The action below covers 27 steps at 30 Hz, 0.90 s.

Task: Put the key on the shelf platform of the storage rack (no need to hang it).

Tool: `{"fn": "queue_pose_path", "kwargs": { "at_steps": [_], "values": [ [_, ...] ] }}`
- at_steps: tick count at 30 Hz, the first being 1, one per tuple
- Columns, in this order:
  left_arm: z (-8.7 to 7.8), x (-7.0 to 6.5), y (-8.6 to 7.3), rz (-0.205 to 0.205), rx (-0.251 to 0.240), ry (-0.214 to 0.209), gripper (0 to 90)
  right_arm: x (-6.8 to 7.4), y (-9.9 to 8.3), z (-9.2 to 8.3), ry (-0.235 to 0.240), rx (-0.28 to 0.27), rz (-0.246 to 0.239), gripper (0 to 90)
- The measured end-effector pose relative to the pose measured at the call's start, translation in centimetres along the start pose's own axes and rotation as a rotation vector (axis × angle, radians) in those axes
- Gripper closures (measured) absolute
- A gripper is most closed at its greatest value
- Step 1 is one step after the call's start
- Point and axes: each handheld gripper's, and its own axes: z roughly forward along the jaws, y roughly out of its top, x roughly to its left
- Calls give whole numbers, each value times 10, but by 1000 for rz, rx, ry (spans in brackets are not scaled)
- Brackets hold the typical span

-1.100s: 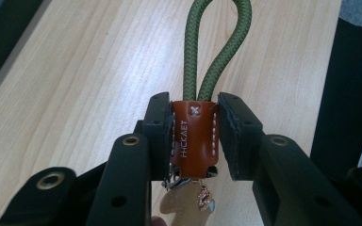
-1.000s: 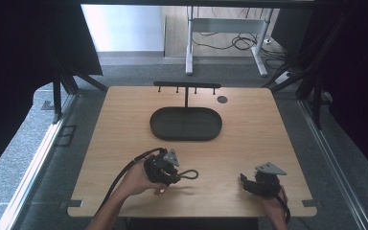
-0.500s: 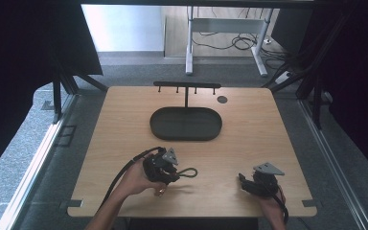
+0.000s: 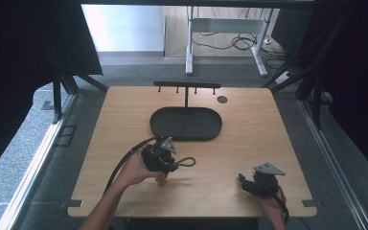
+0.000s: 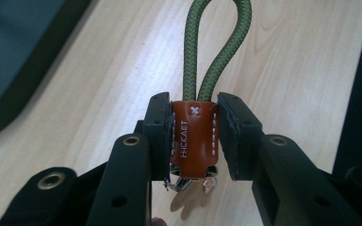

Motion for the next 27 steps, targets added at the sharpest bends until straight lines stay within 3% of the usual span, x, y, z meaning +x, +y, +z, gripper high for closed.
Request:
{"fn": "queue_pose_path", "kwargs": {
  "at_steps": [16,27],
  "values": [
    [-14,18,24,22,14,56,674,-2,0,0,13,-7,11,274],
    [-17,34,53,47,35,79,675,-4,1,0,15,-9,19,274]
  ]
}}
